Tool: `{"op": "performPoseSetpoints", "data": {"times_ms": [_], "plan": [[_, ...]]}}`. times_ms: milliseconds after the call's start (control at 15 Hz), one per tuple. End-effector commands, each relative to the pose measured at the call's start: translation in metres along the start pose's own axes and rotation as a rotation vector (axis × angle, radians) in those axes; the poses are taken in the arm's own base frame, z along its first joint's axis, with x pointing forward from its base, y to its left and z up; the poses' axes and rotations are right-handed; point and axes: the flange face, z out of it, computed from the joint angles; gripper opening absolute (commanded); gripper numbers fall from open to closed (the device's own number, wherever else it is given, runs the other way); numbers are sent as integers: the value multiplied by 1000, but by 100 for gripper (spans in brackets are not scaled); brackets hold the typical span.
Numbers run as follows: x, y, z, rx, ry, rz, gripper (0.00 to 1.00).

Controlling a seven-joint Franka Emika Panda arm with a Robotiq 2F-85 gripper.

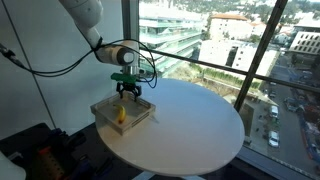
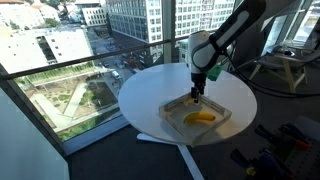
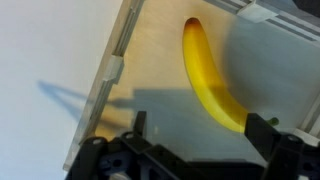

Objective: Put the banana in the box

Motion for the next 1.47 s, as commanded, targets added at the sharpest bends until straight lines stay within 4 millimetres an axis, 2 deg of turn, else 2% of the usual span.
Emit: {"op": "performPoseSetpoints", "data": {"times_ms": [0, 600, 1400], "plan": [[2, 3, -6, -8, -20, 10, 100], [-4, 3, -16, -7, -51, 52, 100], [-20, 0, -45, -5, -104, 185, 100]]}}
